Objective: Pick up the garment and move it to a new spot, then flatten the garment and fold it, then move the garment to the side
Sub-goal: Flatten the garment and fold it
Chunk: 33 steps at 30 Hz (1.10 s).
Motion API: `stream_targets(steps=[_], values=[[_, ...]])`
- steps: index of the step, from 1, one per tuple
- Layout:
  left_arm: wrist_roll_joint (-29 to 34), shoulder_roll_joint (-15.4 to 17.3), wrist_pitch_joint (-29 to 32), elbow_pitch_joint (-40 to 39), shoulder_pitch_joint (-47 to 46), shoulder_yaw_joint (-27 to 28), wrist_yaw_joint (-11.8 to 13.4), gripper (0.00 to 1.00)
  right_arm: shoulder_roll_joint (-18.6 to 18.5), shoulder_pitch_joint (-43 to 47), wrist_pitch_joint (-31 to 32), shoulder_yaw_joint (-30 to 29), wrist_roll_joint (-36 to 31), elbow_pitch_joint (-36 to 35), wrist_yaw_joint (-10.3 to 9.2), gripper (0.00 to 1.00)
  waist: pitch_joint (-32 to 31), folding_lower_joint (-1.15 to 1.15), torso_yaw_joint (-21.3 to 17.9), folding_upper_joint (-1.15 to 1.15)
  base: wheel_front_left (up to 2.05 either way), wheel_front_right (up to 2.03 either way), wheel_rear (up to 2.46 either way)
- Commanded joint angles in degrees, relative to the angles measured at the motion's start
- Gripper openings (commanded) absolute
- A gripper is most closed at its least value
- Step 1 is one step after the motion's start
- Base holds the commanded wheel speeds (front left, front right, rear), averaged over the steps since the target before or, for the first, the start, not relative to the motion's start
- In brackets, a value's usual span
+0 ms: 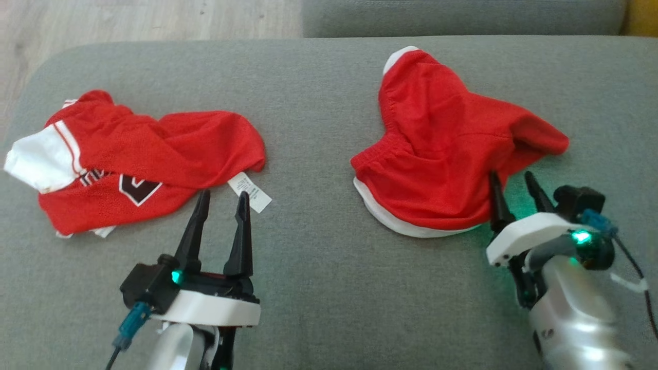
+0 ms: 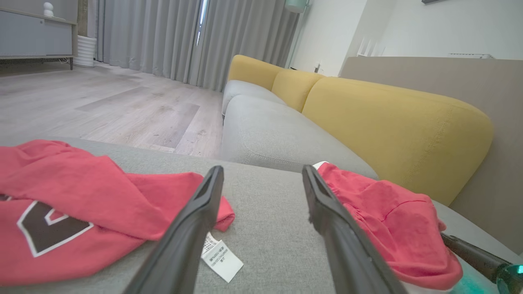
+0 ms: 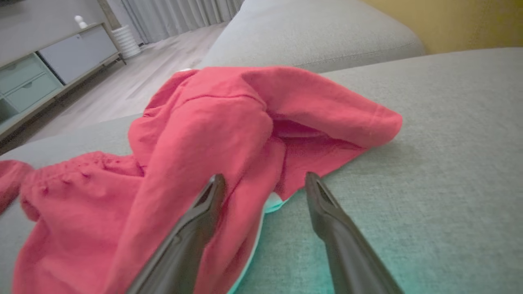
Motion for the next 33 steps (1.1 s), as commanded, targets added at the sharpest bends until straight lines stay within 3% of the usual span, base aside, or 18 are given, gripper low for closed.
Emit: stream_targets(steps=[1, 6, 7, 8, 15, 22, 33], values=[[0.63, 0.18, -0.54, -1.48, -2.22, 1.28, 0.10, 1.00, 0.00, -3.07, -0.33, -0.41, -1.49, 0.82, 0.39, 1.00, 0.27, -0.01, 0.77, 0.00, 0.00, 0.00, 0.00], [0.62, 0.18, -0.54, -1.29, -2.36, 0.96, 0.10, 1.00, 0.00, -7.34, -0.87, -2.15, -1.71, 7.60, 0.39, 0.97, 0.28, -0.01, 1.81, 0.00, 0.00, 0.00, 0.00], [0.62, 0.18, -0.54, -1.30, -2.34, 0.94, 0.10, 1.00, 0.00, -7.92, -0.99, -1.64, -1.50, 8.64, 0.39, 0.45, 0.27, -0.01, 1.87, 0.00, 0.00, 0.00, 0.00], [0.63, 0.18, -0.54, -1.30, -2.31, 0.95, 0.10, 1.00, 0.00, -8.40, -1.13, -1.08, -1.34, 9.52, 0.39, 0.00, 0.25, -0.01, 1.87, 0.00, 0.00, 0.00, 0.00], [0.59, 0.18, -0.54, -1.09, -1.90, 1.27, 0.09, 1.00, 0.00, -9.64, -1.81, 2.39, -1.11, 11.48, 0.39, 0.00, -0.48, -0.01, 0.59, 0.00, 0.00, 0.00, 0.00], [0.18, 0.18, -0.54, -1.36, -0.62, 2.03, 0.09, 1.00, 0.00, -5.85, -1.89, -2.85, -5.97, 2.50, 0.39, 0.00, -2.99, -0.01, -3.11, 0.00, 0.00, 0.00, 0.00], [-0.77, 0.18, -0.54, -1.99, 0.72, 2.13, 0.12, 1.00, 0.01, 1.46, 1.19, -13.73, -21.94, -16.53, 0.39, 0.00, -4.81, -0.01, -6.55, 0.00, 0.00, 0.00, 0.00]])
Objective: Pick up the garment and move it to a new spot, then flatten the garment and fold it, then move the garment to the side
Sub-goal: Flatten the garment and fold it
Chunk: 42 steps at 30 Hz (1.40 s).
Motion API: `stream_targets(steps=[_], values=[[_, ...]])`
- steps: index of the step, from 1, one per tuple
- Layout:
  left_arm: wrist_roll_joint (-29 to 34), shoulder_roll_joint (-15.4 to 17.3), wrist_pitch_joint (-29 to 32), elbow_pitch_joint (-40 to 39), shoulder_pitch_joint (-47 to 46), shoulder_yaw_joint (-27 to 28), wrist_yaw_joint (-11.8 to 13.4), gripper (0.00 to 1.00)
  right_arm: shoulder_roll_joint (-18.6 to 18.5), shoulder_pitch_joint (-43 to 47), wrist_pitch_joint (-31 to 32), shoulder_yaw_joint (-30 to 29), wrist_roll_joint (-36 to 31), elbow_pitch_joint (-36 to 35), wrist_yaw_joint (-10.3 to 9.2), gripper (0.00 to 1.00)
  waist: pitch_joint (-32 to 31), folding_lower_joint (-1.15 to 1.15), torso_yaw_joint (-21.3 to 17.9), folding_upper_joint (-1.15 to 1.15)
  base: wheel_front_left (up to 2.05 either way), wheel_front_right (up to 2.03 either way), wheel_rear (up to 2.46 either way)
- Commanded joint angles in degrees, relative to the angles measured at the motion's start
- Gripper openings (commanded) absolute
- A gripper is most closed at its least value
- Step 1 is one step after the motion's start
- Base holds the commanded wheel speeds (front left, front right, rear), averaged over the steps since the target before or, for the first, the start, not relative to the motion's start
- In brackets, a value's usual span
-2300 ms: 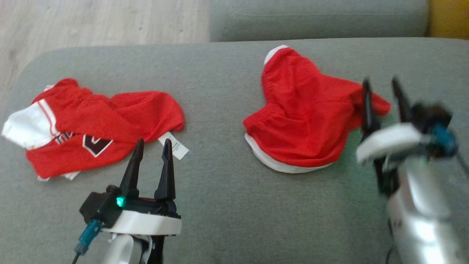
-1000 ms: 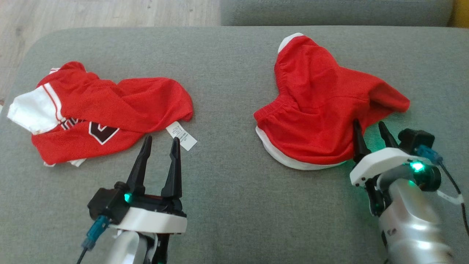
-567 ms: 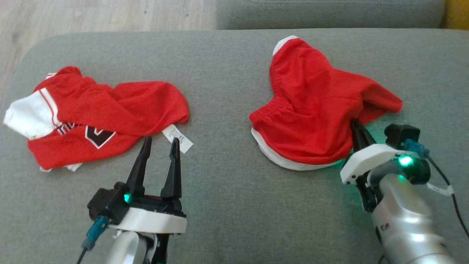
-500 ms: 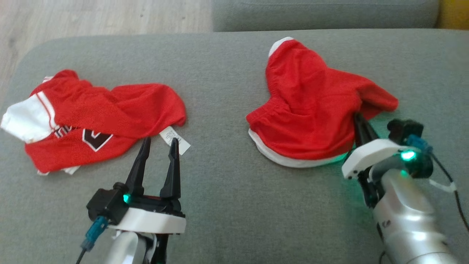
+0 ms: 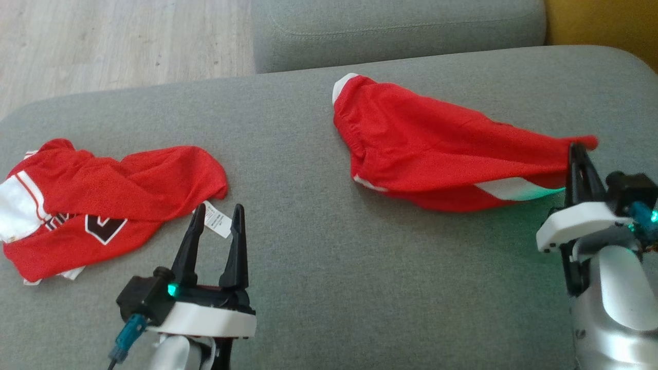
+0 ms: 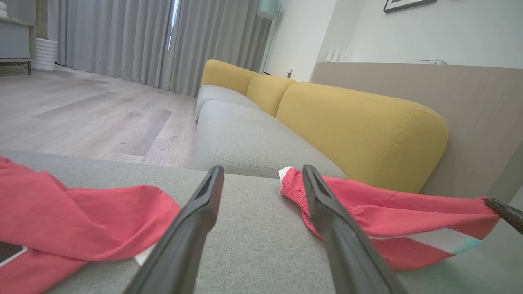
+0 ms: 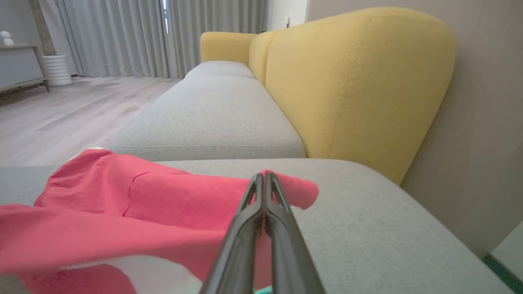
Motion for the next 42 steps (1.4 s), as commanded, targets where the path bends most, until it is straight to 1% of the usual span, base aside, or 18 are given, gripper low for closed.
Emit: stream_targets(steps=[1, 4, 7, 12, 17, 18, 19, 22, 25, 27, 29, 32, 35, 38, 42], values=[[-0.17, 0.18, -0.54, -2.05, -1.62, 1.47, 0.12, 1.00, 0.10, -1.24, 0.33, 1.45, -0.48, -2.43, 0.39, 0.00, 0.09, 0.01, 0.06, 0.00, 0.00, 0.00, 0.00], [-0.27, 0.18, -0.54, -2.16, -1.93, 1.12, 0.12, 1.00, 0.10, 0.32, 4.10, 1.27, -2.81, -6.19, 0.39, 0.00, 0.69, 0.01, 0.62, 0.00, 0.00, 0.00, 0.00], [-0.08, 0.18, -0.54, -1.84, -2.35, 1.04, 0.11, 1.00, 0.10, 0.74, 7.63, 2.25, -3.16, -7.28, 0.39, 0.00, 1.74, 0.01, 1.70, 0.00, 0.00, 0.00, 0.00], [0.04, 0.18, -0.54, -1.43, -3.03, 0.55, 0.10, 1.00, 0.10, -1.01, 10.02, -0.27, -5.28, -3.09, 0.39, 0.00, 2.60, 0.01, 3.30, 0.00, 0.00, 0.00, 0.00], [-0.23, 0.18, -0.54, -1.26, -3.46, 0.36, 0.10, 1.00, 0.10, -3.96, 10.36, -7.01, -10.93, 2.66, 0.39, 0.00, 2.75, 0.01, 4.17, 0.00, 0.00, 0.00, 0.00], [-0.31, 0.18, -0.54, -1.29, -3.49, 0.36, 0.10, 1.00, 0.10, -4.51, 9.90, -8.37, -12.33, 3.19, 0.39, 0.69, 2.76, 0.01, 4.24, 0.00, 0.00, 0.00, 0.00], [-0.38, 0.18, -0.54, -1.31, -3.49, 0.33, 0.10, 1.00, 0.10, -5.14, 9.09, -9.28, -12.54, 4.05, 0.39, 1.00, 2.77, 0.01, 4.27, 0.00, 0.00, 0.00, 0.00], [-0.63, 0.18, -0.54, -1.40, -3.34, 0.48, 0.09, 1.00, 0.10, -6.66, 5.52, -9.19, -12.15, 6.49, 0.39, 1.00, 2.71, 0.01, 3.89, 0.00, 0.00, 0.00, 0.00], [-0.83, 0.18, -0.54, -1.41, -3.18, 0.42, 0.09, 1.00, 0.10, -7.35, 1.05, -7.00, -9.37, 7.96, 0.39, 1.00, 2.35, 0.01, 3.32, 0.00, 0.00, 0.00, 0.00], [-0.99, 0.18, -0.54, -1.57, -3.12, 0.57, 0.09, 1.00, 0.10, -7.28, -1.20, -2.78, -5.58, 8.34, 0.39, 1.00, 2.05, 0.01, 2.87, 0.00, 0.00, 0.00, 0.00], [-1.00, 0.18, -0.54, -1.75, -2.99, 0.75, 0.09, 1.00, 0.10, -6.08, -2.30, 3.89, -0.28, 7.34, 0.39, 1.00, 1.71, 0.01, 2.45, 0.00, 0.00, 0.00, 0.00], [-0.96, 0.18, -0.54, -2.02, -2.72, 1.03, 0.09, 1.00, 0.10, -1.96, -2.70, 12.11, 6.82, 1.56, 0.39, 1.00, 1.28, 0.01, 2.01, 0.00, 0.00, 0.00, 0.00], [-0.93, 0.18, -0.54, -2.33, -2.36, 1.31, 0.09, 1.00, 0.10, 3.78, -2.74, 17.66, 11.91, -6.77, 0.39, 1.00, 1.00, 0.01, 1.77, 0.00, 0.00, 0.00, 0.00], [-0.69, 0.18, -0.54, -2.56, -2.00, 1.63, 0.09, 1.00, 0.11, 9.12, -2.76, 21.08, 14.04, -12.28, 0.39, 1.00, 0.90, 0.01, 1.63, 0.00, 0.00, 0.00, 0.00], [-0.28, 0.18, -0.54, -2.61, -2.07, 1.47, 0.09, 1.00, 0.11, 12.84, -2.76, 23.52, 13.31, -14.70, 0.39, 1.00, 1.26, 0.01, 1.90, 0.00, 0.00, 0.00, 0.00]])
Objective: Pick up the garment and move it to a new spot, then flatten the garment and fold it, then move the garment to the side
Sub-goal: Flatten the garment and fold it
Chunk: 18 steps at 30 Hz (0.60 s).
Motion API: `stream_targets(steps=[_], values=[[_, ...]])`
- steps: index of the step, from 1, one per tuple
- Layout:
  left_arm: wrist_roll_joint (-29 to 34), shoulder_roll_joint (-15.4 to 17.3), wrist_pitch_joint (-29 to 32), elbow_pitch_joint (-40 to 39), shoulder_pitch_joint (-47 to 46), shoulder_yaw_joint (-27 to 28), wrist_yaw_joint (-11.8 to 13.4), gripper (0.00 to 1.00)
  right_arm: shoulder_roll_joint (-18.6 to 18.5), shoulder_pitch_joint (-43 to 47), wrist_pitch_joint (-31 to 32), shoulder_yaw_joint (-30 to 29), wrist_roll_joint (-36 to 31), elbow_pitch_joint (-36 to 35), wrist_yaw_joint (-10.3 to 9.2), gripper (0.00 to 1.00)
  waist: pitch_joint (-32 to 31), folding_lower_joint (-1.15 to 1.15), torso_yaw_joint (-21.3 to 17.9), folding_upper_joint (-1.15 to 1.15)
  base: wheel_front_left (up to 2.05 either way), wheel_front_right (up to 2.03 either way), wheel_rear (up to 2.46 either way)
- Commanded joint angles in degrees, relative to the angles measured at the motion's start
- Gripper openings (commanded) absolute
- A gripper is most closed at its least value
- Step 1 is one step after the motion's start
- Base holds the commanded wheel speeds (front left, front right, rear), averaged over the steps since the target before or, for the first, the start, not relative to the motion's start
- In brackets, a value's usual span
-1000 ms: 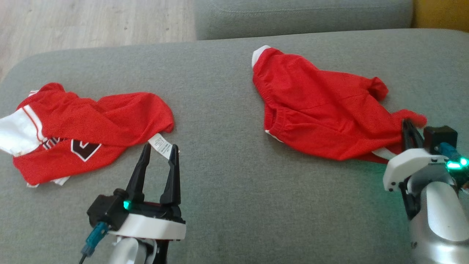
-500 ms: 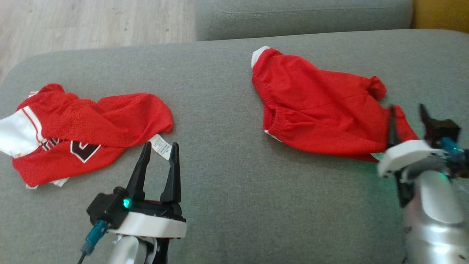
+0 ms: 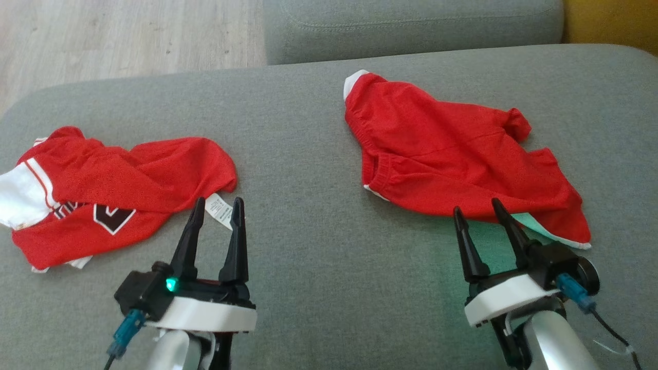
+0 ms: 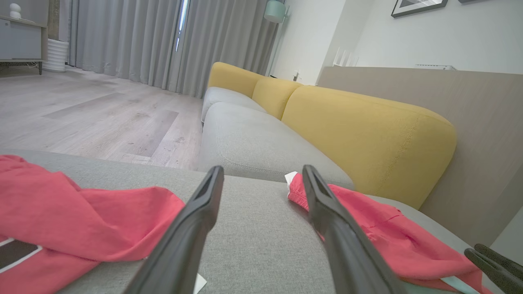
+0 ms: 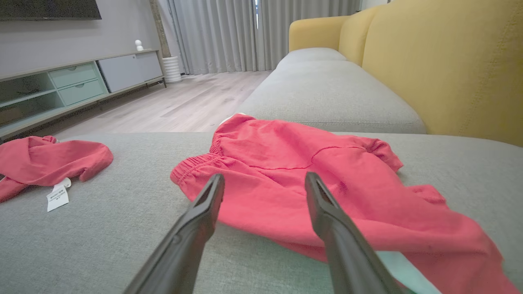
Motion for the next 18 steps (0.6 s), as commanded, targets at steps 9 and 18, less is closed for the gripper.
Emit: stream_targets(steps=[9, 18], values=[[0.44, 0.17, -0.54, -2.09, -2.46, 0.68, 0.09, 1.00, -0.11, -5.48, -0.25, 5.96, -4.91, 0.45, 0.39, 1.00, 2.38, 0.00, 2.30, 0.00, 0.00, 0.00, 0.00], [-0.10, 0.17, -0.54, -1.50, -3.83, -0.35, 0.09, 1.00, -0.11, -14.83, 0.81, 9.47, -10.39, 12.97, 0.39, 1.00, 4.56, 0.00, 6.05, 0.00, 0.00, 0.00, 0.00]])
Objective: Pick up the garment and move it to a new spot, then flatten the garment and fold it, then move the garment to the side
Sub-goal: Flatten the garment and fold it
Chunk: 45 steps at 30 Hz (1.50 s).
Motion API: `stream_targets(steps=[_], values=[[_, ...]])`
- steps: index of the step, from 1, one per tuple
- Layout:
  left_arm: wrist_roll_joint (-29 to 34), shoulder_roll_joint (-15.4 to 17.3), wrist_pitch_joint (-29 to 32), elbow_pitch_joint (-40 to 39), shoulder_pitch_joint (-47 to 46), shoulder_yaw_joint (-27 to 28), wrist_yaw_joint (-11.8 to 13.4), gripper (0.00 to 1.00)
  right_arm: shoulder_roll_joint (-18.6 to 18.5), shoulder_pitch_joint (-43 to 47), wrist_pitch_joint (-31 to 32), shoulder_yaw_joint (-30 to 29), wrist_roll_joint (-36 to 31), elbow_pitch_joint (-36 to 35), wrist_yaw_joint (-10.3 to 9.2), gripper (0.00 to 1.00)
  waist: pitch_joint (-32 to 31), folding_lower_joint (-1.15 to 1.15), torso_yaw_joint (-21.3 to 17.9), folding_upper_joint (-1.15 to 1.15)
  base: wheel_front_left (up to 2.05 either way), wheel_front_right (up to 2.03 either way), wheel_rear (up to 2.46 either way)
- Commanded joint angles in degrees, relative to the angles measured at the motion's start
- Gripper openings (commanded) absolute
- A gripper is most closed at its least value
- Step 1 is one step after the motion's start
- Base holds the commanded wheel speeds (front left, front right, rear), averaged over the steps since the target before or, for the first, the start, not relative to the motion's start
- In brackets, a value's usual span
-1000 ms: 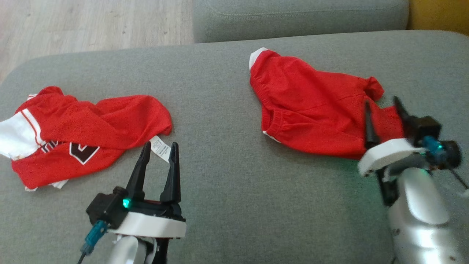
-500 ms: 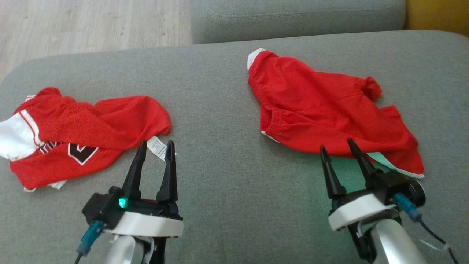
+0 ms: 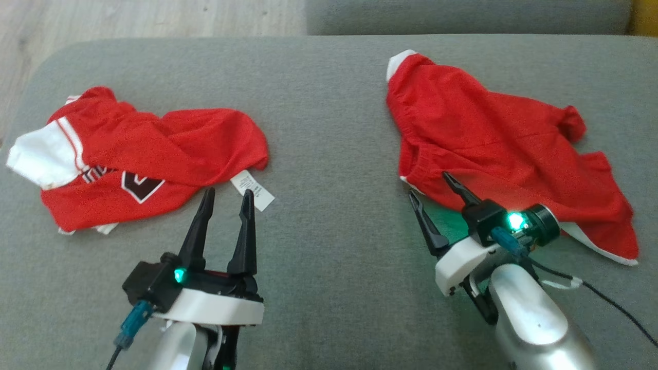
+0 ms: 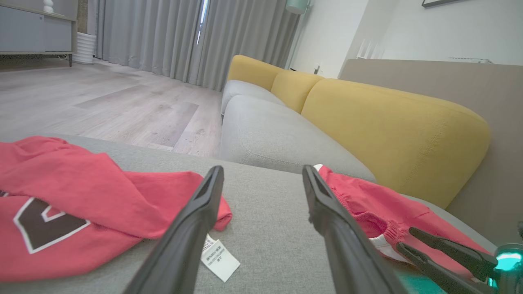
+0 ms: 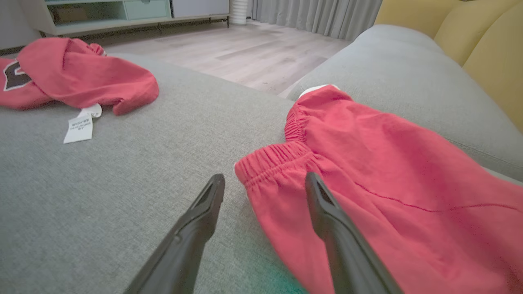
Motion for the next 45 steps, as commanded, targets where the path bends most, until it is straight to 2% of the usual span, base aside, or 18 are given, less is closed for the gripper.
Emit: stream_targets(steps=[1, 6, 8, 13, 18, 23, 32, 43, 44, 45], values=[[-0.27, 0.17, -0.54, -1.63, -2.52, 1.32, 0.09, 1.00, 0.00, -2.63, -0.09, 1.11, -1.14, 0.56, 0.39, 1.00, 0.59, 0.00, 1.14, 0.00, 0.00, 0.00, 0.00], [-0.69, 0.17, -0.54, -1.49, -2.70, 0.86, 0.09, 1.00, 0.00, -5.50, -0.49, -0.19, -2.62, 6.18, 0.39, 1.00, 0.93, 0.00, 2.60, 0.00, 0.00, 0.00, 0.00], [-0.77, 0.17, -0.54, -1.49, -2.66, 0.80, 0.09, 1.00, 0.00, -6.21, -0.72, -0.20, -1.65, 7.56, 0.39, 0.00, 0.97, 0.00, 2.88, 0.00, 0.00, 0.00, 0.00], [-0.74, 0.17, -0.54, -1.31, -2.40, 1.24, 0.09, 1.00, 0.00, -7.08, -1.26, 3.06, 2.23, 8.19, 0.39, 0.00, 0.51, 0.00, 2.46, 0.00, 0.00, 0.00, 0.00], [-0.72, 0.17, -0.54, -1.13, -2.11, 1.17, 0.09, 1.00, 0.00, -6.15, -1.43, 11.14, 11.25, 4.63, 0.39, 0.00, -0.80, 0.00, 0.78, 0.00, 0.00, 0.00, 0.00], [-0.63, 0.17, -0.54, -1.16, -1.50, 1.27, 0.09, 1.00, 0.00, -5.49, -0.34, 16.40, 18.40, 2.26, 0.39, 0.00, -1.71, 0.00, -0.26, 0.00, 0.00, 0.00, 0.00], [-0.66, 0.17, -0.54, -1.59, -1.75, 0.80, 0.09, 1.00, -1.59, -9.58, 2.89, 15.61, 25.97, 3.95, 0.39, 0.00, -0.10, 0.00, 0.37, 0.00, 0.00, 0.00, 0.00], [-1.26, 0.17, -0.54, -1.45, -3.76, -0.21, 0.09, 1.00, -3.50, -17.46, 5.09, 13.72, 25.01, 17.67, 0.39, 0.00, 3.23, 0.00, 2.91, 0.00, 0.00, 0.00, 0.00], [-1.31, 0.17, -0.54, -1.42, -3.88, -0.25, 0.09, 1.00, -3.60, -18.04, 4.91, 13.75, 24.01, 19.21, 0.39, 0.05, 3.35, 0.00, 3.05, 0.00, 0.00, 0.00, 0.00], [-1.36, 0.17, -0.54, -1.38, -3.98, -0.27, 0.09, 1.00, -3.67, -18.59, 4.45, 13.64, 22.93, 20.66, 0.39, 0.54, 3.48, 0.00, 3.18, 0.00, 0.00, 0.00, 0.00]])
